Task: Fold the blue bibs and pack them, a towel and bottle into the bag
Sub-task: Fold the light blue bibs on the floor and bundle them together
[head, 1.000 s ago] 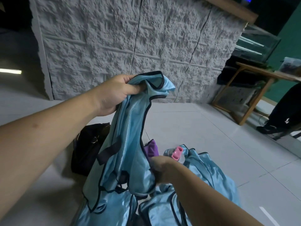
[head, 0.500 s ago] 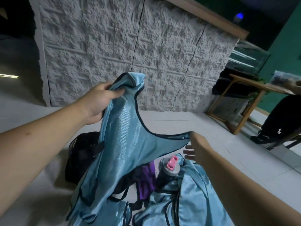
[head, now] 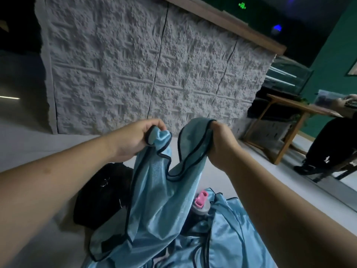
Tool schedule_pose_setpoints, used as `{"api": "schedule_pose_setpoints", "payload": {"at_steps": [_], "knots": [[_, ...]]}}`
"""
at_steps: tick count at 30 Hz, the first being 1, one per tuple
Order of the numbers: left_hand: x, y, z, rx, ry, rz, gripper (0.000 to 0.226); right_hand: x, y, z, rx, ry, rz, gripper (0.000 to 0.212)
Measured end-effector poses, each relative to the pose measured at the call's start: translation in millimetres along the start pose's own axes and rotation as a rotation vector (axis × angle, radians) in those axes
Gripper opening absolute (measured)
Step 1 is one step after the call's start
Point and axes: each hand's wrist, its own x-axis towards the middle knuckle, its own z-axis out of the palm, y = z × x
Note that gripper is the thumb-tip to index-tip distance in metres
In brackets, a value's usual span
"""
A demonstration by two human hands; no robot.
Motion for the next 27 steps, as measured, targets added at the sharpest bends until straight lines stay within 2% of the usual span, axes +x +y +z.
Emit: {"api": "schedule_pose_setpoints", "payload": {"at_steps": [3, 5, 8, 13, 18, 20, 23, 27], "knots": [[4, -1, 19, -0.067, -0.025, 0.055, 0.031, -2, -2, 15, -0.047, -0.080, -0.040, 0.035], [5, -1, 24, -0.099, -0.007, 0.066, 0.020, -3, -3, 17, -0.051, -0.113, -0.056, 0.038], [8, 0, 22, -0.107, 0.056, 0.057, 0.018, -4, -3, 18, -0.101, -0.132, -0.115, 0.043], [12, 2, 9, -0.192, 0.272, 0.065, 0.036, 3, -7, 8, -0.149, -0.011, -0.174, 0.048], [14, -2, -8, -0.133, 0.407, 0.045, 0.013, 12, -7, -1, -0.133, 0.130, -0.154, 0.043], [13, -2, -12, -0.084, 0.387, 0.003, 0.009, 13, -7, -5, -0.124, 0.165, -0.152, 0.041], [12, 3, -11, -0.074, 0.279, -0.059, 0.020, 13, -7, -9, -0.107, 0.163, -0.160, 0.040], [15, 15, 7, 0.090, 0.135, -0.080, 0.035, 6, -10, 0, -0.081, 0.033, -0.202, 0.027]]}}
